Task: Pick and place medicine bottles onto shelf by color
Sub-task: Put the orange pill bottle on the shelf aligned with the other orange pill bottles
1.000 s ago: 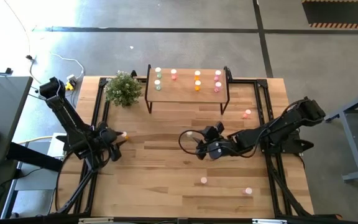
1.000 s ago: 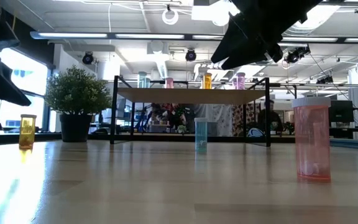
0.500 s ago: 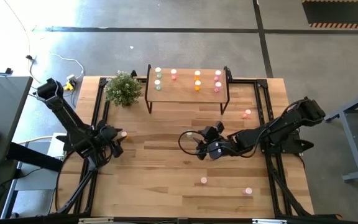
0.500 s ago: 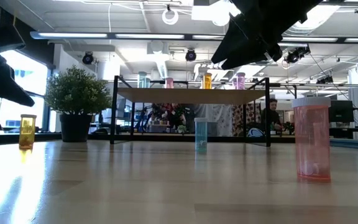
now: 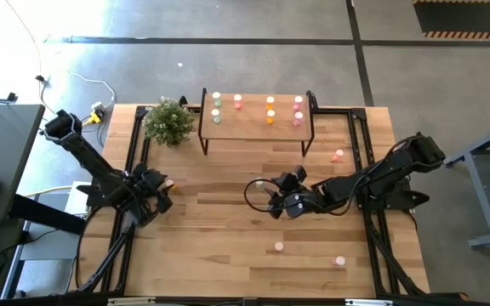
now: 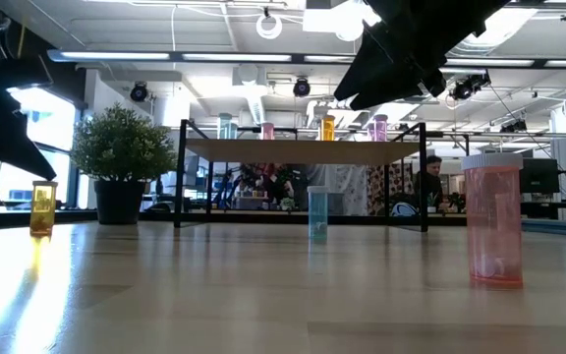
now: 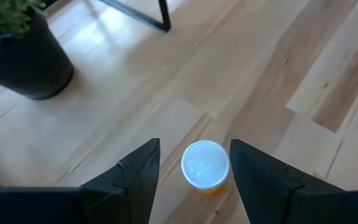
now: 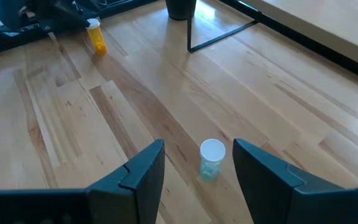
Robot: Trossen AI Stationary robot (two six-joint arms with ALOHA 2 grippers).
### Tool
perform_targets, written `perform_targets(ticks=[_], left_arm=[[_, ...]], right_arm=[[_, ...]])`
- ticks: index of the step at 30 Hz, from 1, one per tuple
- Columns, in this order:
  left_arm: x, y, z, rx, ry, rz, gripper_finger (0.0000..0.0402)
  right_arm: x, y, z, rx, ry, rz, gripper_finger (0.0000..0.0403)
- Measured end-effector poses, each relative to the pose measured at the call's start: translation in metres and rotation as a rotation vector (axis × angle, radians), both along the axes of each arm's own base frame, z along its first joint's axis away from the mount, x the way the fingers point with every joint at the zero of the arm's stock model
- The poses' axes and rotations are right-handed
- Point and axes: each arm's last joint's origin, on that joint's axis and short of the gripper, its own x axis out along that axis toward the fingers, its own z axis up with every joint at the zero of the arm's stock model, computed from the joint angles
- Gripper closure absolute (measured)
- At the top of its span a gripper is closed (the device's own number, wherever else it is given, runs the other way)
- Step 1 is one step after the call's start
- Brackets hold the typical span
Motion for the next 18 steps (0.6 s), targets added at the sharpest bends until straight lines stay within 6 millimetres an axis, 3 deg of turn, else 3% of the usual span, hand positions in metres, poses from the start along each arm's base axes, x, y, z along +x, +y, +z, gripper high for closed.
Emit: perform_targets(ticks=[18], left_arm=[[0.008, 0.011, -0.003, -0.073, 0.131, 0.044, 0.0218]], right_arm=[[0.000, 0.000, 0.000, 0.000, 0.000, 0.000, 0.0221]])
